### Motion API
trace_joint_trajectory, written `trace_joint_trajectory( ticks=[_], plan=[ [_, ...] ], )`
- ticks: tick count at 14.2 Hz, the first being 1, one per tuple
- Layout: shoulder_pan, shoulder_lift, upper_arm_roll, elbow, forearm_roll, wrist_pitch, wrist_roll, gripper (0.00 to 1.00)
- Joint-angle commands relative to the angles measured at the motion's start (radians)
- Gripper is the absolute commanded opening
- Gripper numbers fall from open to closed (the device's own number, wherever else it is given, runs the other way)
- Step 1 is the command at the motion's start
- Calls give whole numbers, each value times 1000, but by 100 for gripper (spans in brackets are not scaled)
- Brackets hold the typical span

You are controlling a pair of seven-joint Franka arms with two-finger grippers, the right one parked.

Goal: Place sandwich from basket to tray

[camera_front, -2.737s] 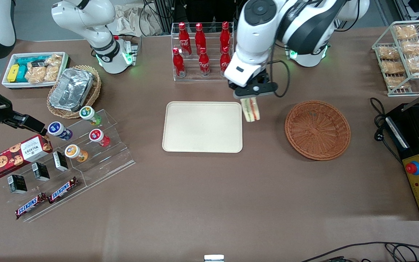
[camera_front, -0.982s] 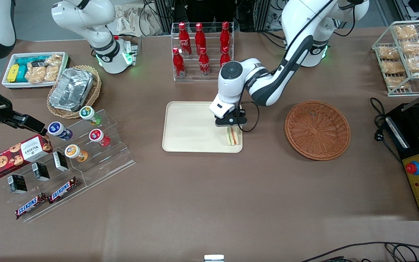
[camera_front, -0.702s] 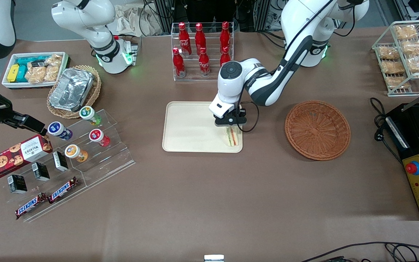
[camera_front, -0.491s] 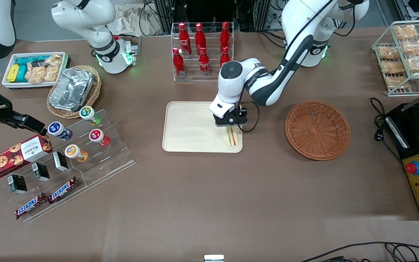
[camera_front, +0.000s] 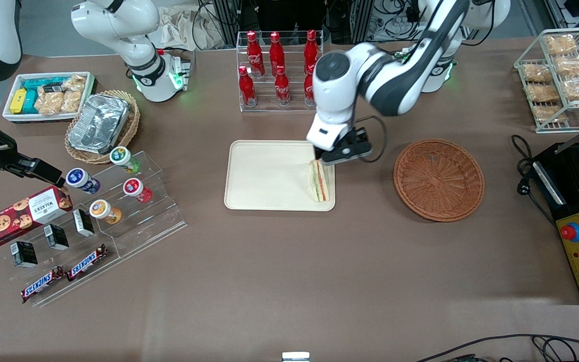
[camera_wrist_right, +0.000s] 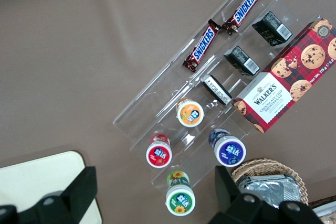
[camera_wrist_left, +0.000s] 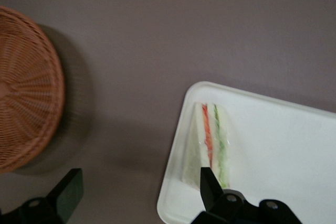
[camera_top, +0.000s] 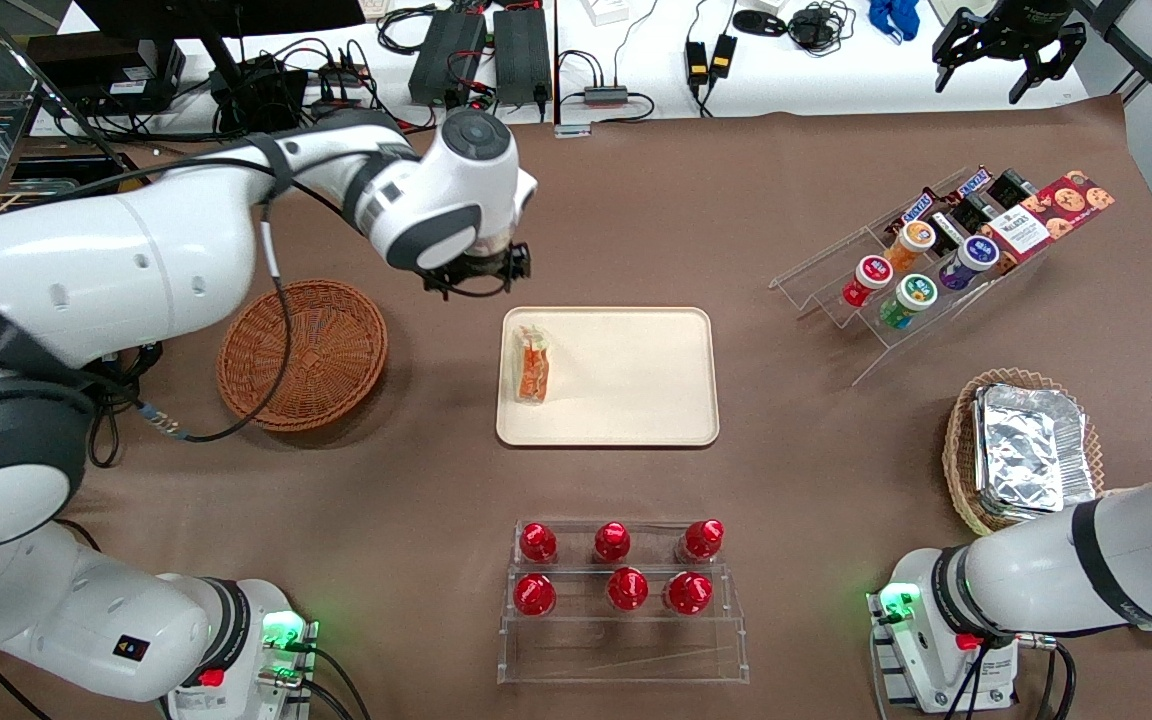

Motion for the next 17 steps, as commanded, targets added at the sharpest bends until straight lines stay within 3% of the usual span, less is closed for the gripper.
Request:
trace_joint_trajectory(
  ticks=[1,11,15,17],
  plan=[
    [69,-40,-2,30,-8,-68,16,99],
    [342,-162,-5,66,-20,-213,376,99],
    [431,-218,18,69,-125,-263,612,99],
    [426,-255,106,67,-203,-297,763,99]
  ],
)
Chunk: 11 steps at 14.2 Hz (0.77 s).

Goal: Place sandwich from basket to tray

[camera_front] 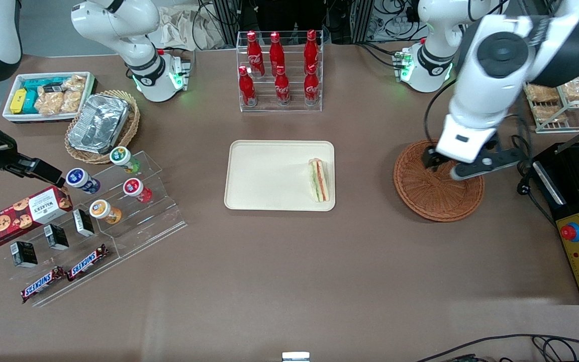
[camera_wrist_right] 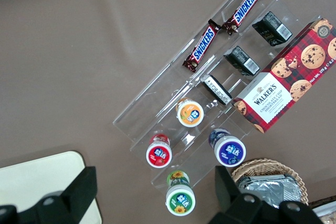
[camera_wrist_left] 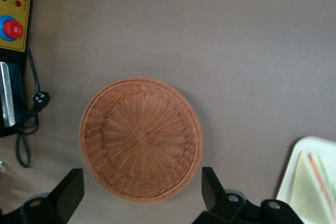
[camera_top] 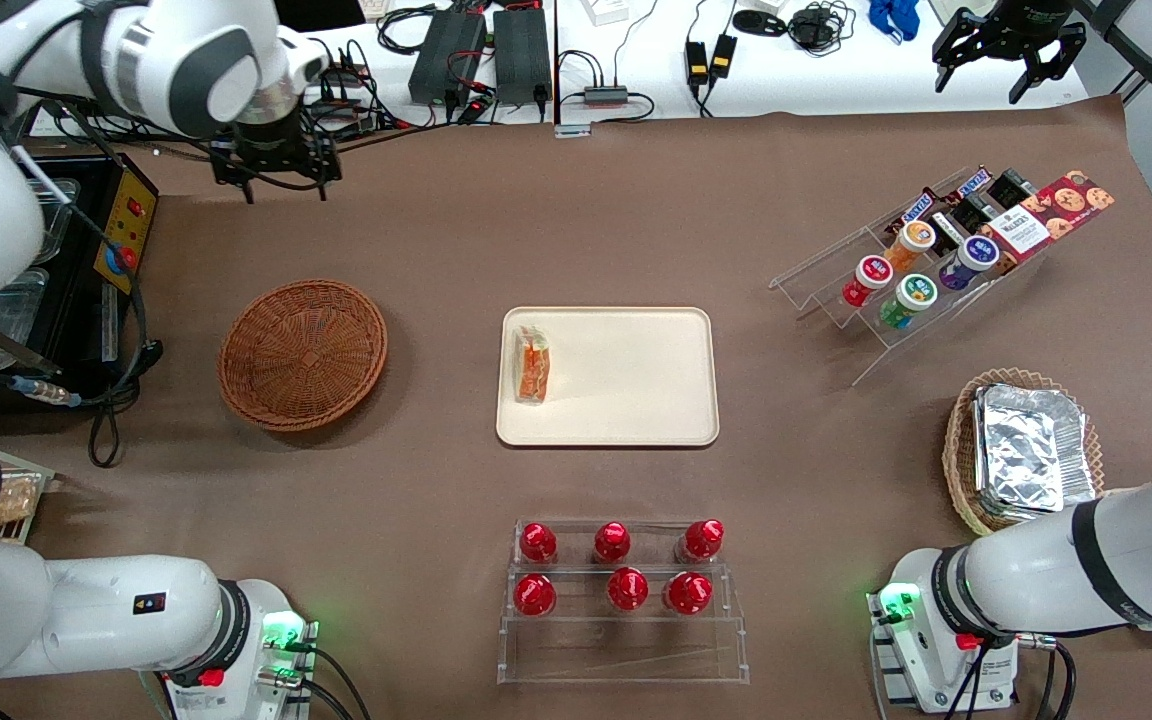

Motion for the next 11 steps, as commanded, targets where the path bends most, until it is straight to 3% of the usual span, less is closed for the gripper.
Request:
trace_joint_trajectory(
  ticks=[1,8,11],
  plan=[
    [6,-70,101,-5,-109,-56,215,99],
    [3,-187,270,-76,-220,-142,540,99],
    [14,-175,281,-24,-220,-154,585,99]
  ],
)
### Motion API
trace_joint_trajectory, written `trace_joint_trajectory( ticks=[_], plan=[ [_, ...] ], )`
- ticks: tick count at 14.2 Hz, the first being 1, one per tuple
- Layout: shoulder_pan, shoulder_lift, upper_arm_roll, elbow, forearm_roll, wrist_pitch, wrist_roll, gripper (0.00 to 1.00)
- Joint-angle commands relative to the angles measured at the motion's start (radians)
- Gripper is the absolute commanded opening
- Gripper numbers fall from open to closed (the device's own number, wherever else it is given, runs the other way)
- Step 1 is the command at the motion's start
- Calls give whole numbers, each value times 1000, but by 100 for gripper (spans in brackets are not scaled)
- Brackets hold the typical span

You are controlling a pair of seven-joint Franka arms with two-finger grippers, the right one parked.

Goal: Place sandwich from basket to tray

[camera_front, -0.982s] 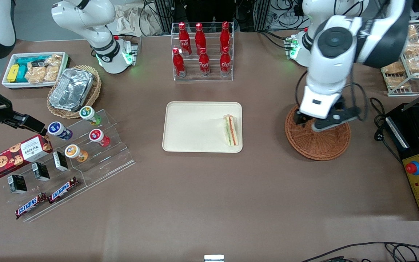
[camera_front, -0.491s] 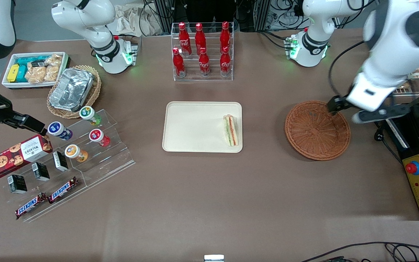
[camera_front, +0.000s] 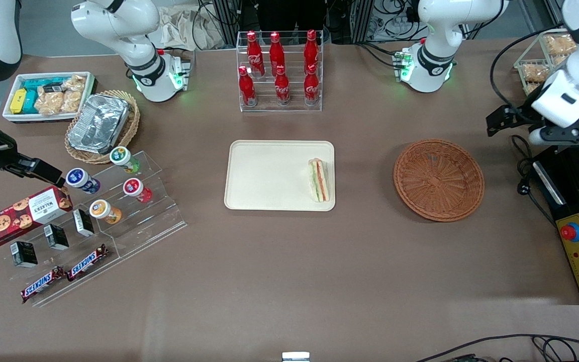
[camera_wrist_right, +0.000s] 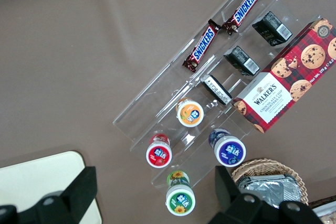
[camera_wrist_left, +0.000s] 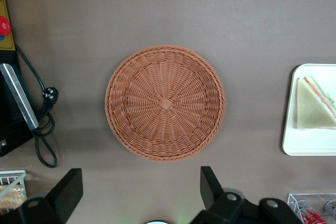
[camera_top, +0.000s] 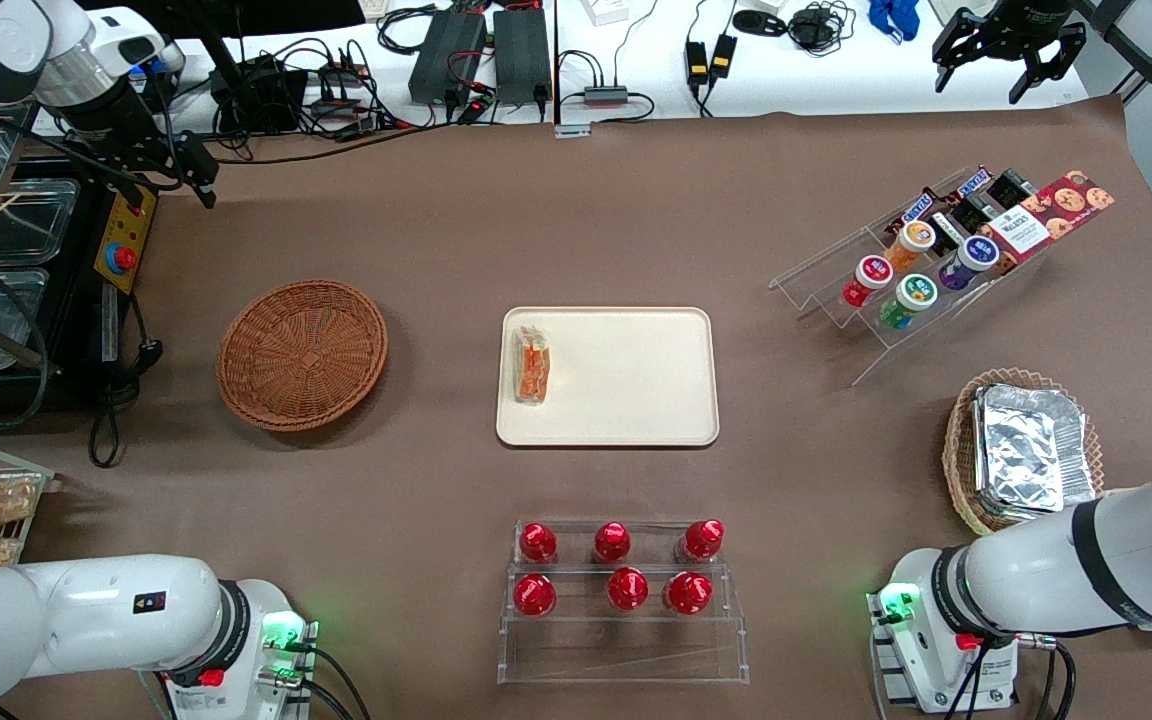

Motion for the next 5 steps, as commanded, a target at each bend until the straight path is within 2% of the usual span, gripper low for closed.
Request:
trace_joint_trajectory(
  ticks=[1,5],
  plan=[
    [11,4,1,49,-17,-44,47,99],
    [-4,90,-7,186,-9,-113,40,99]
  ],
)
